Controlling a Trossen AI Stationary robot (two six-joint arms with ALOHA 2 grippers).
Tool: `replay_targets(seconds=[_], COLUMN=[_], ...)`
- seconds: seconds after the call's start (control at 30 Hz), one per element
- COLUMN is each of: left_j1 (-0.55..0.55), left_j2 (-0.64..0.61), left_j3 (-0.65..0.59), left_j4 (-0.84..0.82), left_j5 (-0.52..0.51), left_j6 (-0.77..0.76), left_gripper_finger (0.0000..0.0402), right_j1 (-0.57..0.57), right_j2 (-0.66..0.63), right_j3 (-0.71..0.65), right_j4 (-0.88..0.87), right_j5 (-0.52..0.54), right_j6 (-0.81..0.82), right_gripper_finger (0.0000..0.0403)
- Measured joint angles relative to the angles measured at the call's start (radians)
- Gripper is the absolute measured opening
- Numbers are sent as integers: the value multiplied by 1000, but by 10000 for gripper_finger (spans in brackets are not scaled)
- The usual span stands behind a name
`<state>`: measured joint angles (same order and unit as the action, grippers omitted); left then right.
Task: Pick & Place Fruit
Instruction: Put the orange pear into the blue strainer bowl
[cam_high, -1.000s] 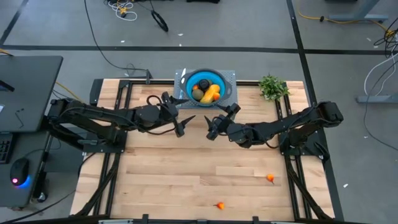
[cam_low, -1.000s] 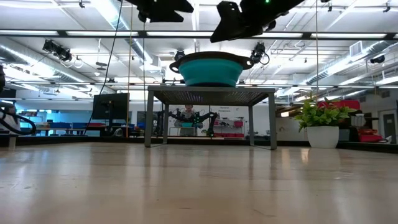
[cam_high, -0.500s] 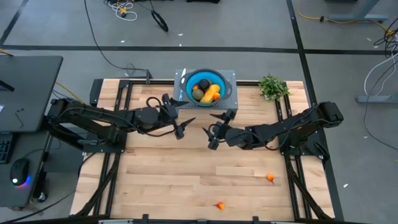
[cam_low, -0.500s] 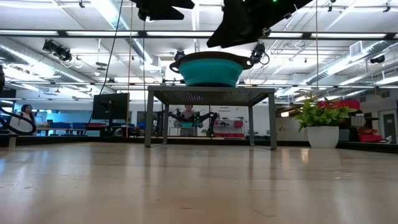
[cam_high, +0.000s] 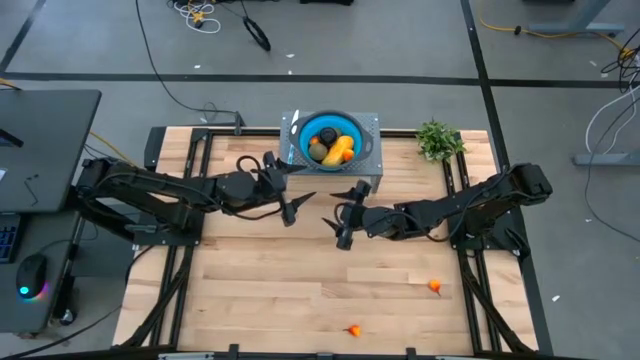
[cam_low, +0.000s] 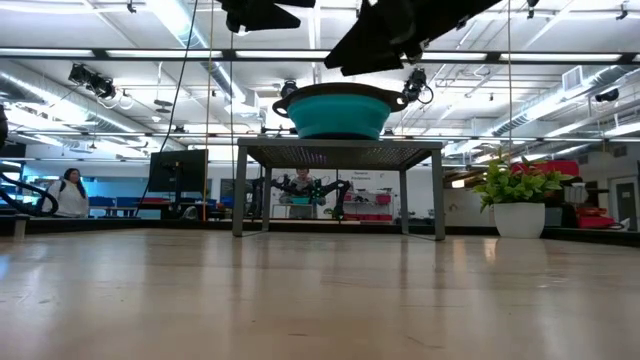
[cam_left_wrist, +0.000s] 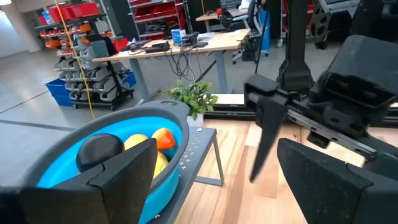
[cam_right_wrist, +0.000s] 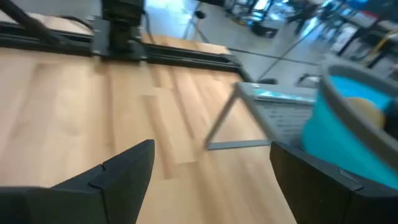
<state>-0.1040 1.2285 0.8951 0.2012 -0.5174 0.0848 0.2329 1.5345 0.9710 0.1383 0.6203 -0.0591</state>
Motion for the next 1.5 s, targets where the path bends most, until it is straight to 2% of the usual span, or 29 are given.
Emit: replay_targets(seconds=[0.3,0.67,0.87,1.13,1.5], left_j1=[0,0,0,0,1], left_j2=[0,0,0,0,0], left_j3=[0,0,0,0,0], left_j4=[-1,-1,-1,-9,-9], left_j5=[17,14,14,14,13], left_j6=[24,37,35,26,24], left_gripper_finger=[340,340,340,340,340], right_j1=[0,51,116,203,284], right_j2=[0,0,0,0,0], right_j3=[0,0,0,0,0], right_j4=[-21,-214,-404,-591,-924], right_j5=[-137,-466,-621,-666,-825], right_j6=[74,220,384,544,774], right_gripper_finger=[330,330,330,330,330])
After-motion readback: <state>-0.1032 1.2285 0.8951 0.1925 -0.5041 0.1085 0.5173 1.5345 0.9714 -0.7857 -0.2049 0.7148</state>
